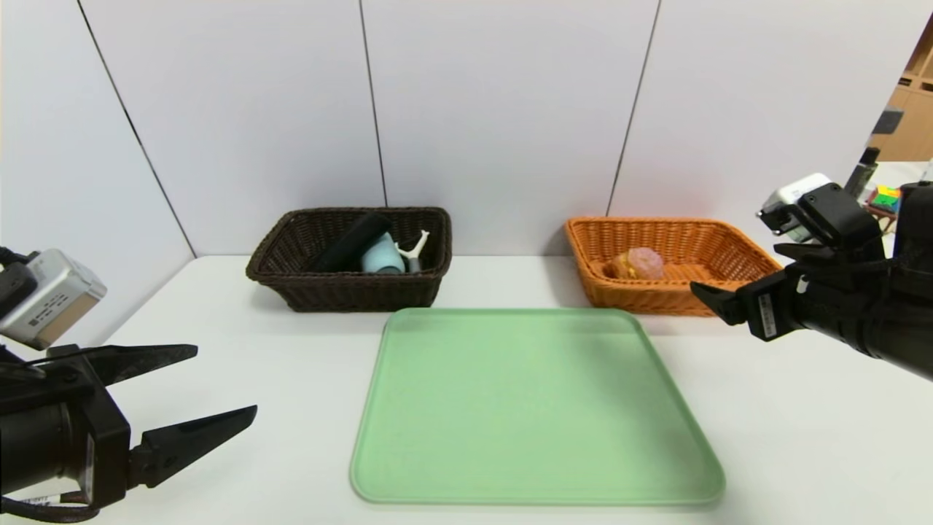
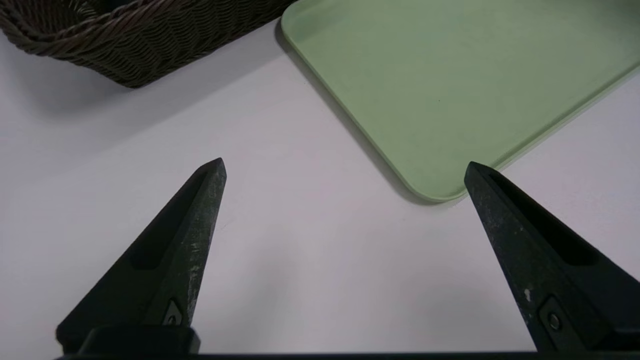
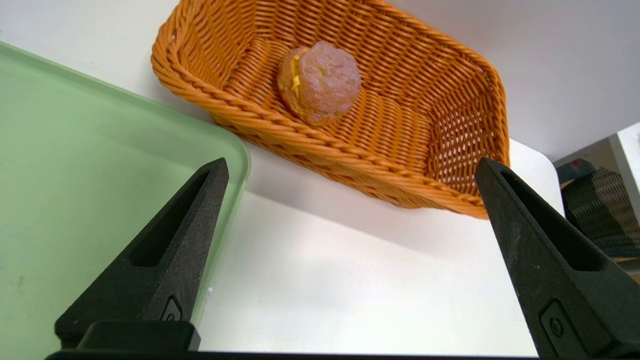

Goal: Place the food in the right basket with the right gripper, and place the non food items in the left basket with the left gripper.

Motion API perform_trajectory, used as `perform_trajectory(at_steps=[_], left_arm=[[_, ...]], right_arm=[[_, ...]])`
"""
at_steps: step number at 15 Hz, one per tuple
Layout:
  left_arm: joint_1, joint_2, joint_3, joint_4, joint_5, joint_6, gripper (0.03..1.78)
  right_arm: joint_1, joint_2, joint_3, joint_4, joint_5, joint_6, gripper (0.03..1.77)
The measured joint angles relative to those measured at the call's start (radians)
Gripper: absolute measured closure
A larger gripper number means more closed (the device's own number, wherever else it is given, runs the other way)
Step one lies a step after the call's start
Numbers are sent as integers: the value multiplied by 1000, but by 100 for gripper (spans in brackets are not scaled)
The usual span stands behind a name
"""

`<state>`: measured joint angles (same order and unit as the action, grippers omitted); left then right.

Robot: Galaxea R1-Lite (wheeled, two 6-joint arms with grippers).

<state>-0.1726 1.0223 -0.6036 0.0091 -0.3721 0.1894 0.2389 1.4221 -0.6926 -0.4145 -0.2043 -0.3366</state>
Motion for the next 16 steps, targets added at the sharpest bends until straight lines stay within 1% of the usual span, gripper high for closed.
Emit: perform_trajectory(at_steps=[2, 5, 8, 12, 14, 16], left_arm=[[20, -14, 20, -9, -2, -3, 12], [67, -40, 47, -18, -11, -5, 12], [138, -80, 90, -45, -67, -5, 12], [211, -146, 151, -46, -80, -3, 12], [251, -188, 184, -48, -103, -3, 12], [279, -234, 221, -49, -113, -2, 12]], right_arm=[[-24, -36, 34, 0, 0, 0, 11], [-39, -89, 85, 0, 0, 0, 11], [-53, -137, 131, -1, 0, 0, 11], [-86, -206, 183, 4, 2, -4, 11], [-110, -242, 208, 6, 8, -6, 11], [-121, -280, 248, 4, 9, -4, 11]])
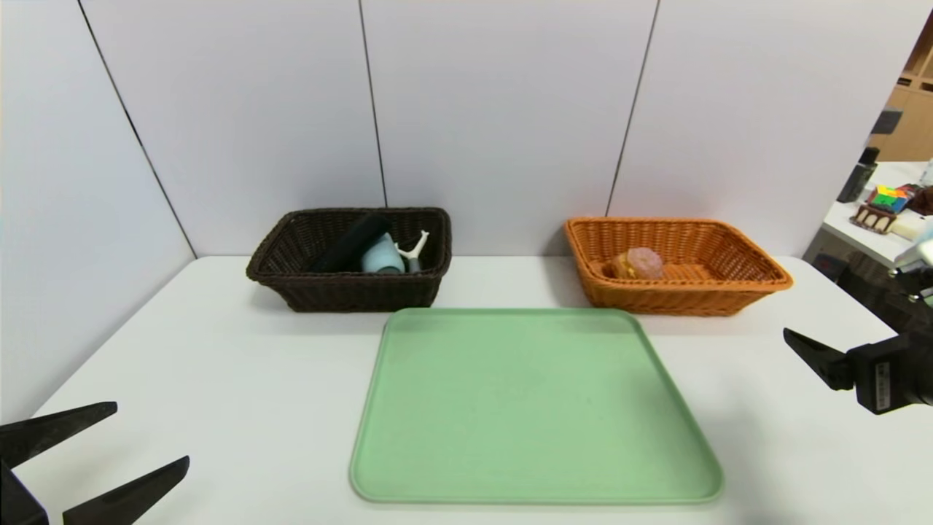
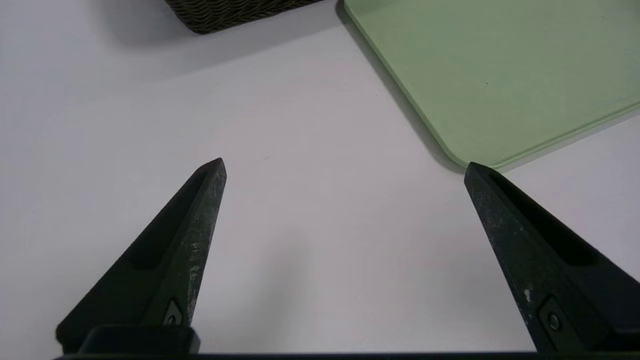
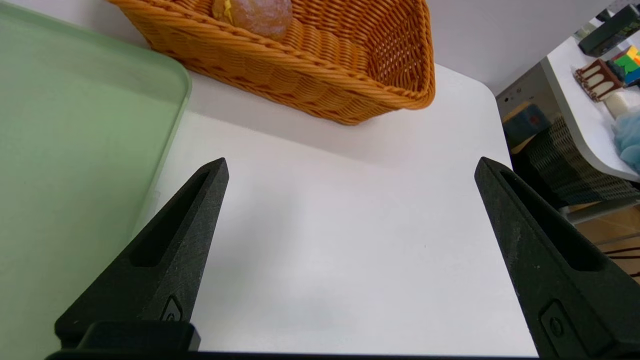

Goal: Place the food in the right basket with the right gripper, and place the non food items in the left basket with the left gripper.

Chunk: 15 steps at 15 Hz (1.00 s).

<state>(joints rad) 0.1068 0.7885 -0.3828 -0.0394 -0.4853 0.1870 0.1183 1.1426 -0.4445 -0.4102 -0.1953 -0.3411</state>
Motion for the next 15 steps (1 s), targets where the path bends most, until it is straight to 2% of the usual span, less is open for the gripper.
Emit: perform_trajectory(at_steps=[7, 15], left_arm=[[44, -159, 88, 2, -8, -17, 12], [39, -286, 113, 47, -232, -29, 12]], right_arm=[[-45, -159, 93, 5, 1, -4, 11], [-53, -265, 158, 7, 26, -9, 11]])
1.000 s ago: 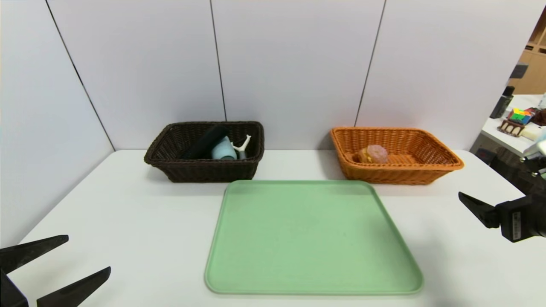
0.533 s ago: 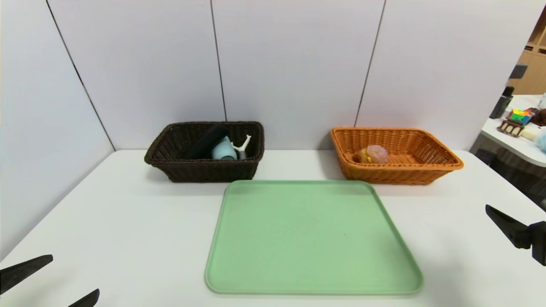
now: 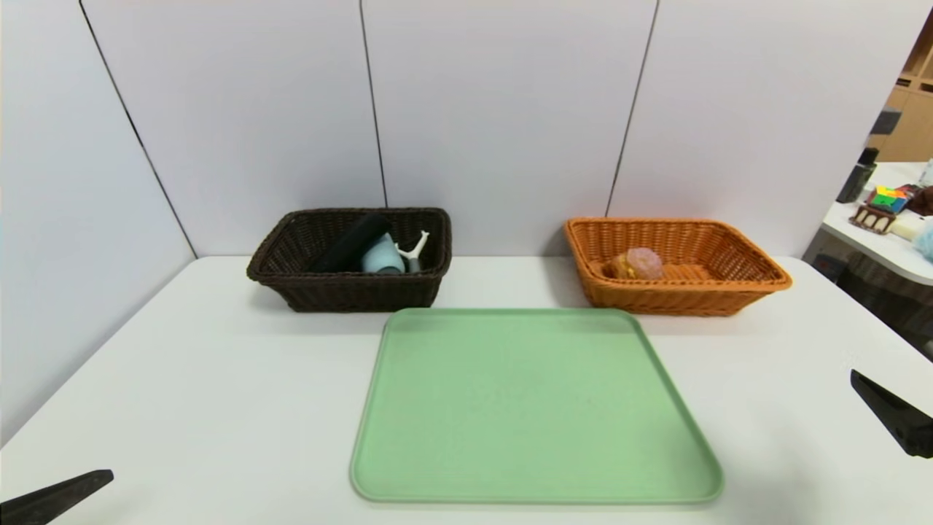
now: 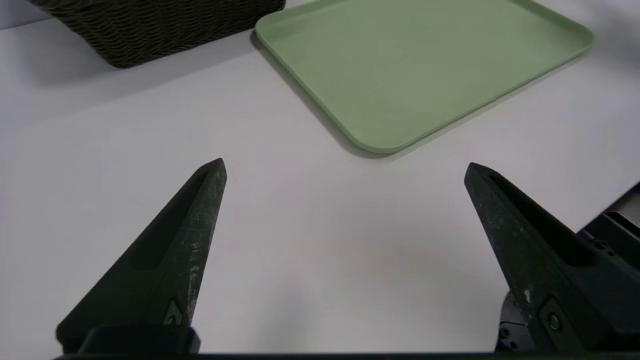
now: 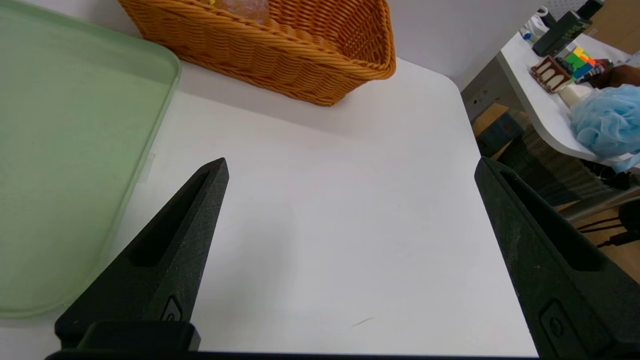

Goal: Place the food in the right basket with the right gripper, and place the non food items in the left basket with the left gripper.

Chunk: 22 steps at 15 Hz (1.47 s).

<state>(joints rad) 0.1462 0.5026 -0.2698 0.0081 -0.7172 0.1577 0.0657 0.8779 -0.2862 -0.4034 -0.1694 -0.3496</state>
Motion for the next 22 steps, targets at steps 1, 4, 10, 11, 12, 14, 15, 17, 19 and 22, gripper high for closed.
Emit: perform_trajectory(at_steps=[1, 4, 10, 11, 12, 14, 15, 17, 19, 22], left_arm=[[-1, -11, 0, 3, -21, -12, 12], [-9, -39, 1, 5, -64, -42, 12], [-28, -51, 2, 8, -70, -38, 12], [-36, -48, 4, 9, -69, -39, 12], [-45, -44, 5, 8, -69, -40, 12], [-66, -40, 16, 5, -66, -40, 12], [-76, -40, 23, 5, -65, -40, 12], [-87, -46, 30, 4, -64, -41, 12], [-90, -60, 35, 5, -64, -42, 12], [-90, -99, 51, 6, -64, -42, 12]], right_arm=[[0, -2, 2, 0, 0, 2, 11], [0, -11, 14, -1, 0, -2, 11], [-7, -38, 54, 0, 1, -17, 11], [-10, -40, 57, -1, 0, -23, 11], [-15, -41, 59, -1, 0, -33, 11], [-33, -48, 62, -2, 0, -57, 11], [-43, -55, 63, -1, 0, -60, 11], [-65, -70, 66, -2, 0, -61, 11], [-74, -94, 69, -1, 0, -57, 11], [-77, -149, 93, -2, 0, -51, 11]])
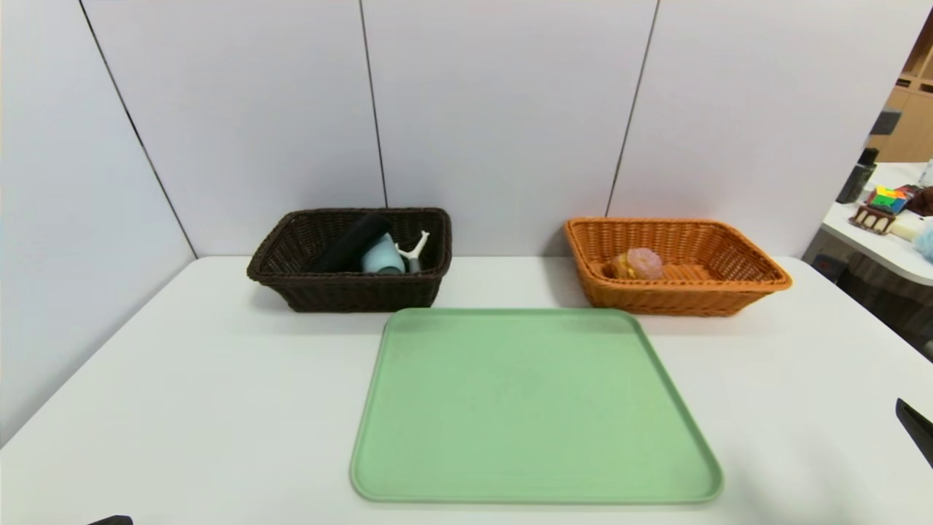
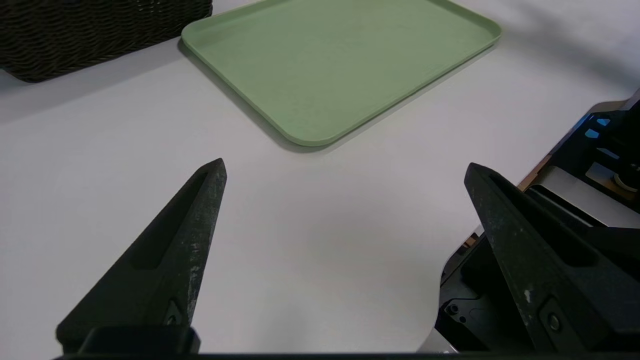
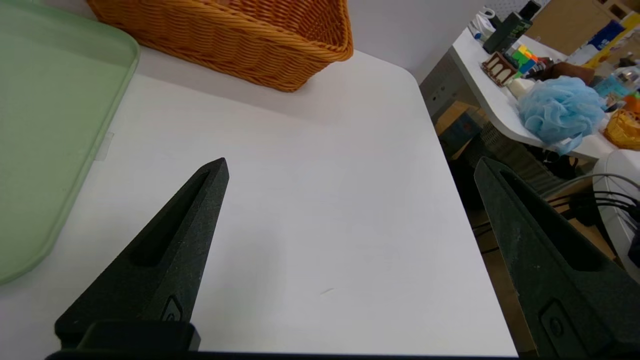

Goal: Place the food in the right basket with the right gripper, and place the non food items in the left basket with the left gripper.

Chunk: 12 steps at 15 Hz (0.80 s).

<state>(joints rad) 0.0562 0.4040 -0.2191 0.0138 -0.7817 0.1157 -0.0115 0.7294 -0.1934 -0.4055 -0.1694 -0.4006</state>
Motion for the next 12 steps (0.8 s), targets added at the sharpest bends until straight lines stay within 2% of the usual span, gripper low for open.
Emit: perform_trajectory(at_steps=[5, 9, 12], left_arm=[[0, -86, 30, 10, -6, -2, 12], [0, -144, 35, 37, 16, -6, 12], [0, -157, 35, 37, 53, -10, 12]], right_arm=[[4, -113, 93, -10, -1, 8, 11], [28, -204, 123, -5, 1, 108, 11], [40, -292, 146, 41, 60, 137, 11]])
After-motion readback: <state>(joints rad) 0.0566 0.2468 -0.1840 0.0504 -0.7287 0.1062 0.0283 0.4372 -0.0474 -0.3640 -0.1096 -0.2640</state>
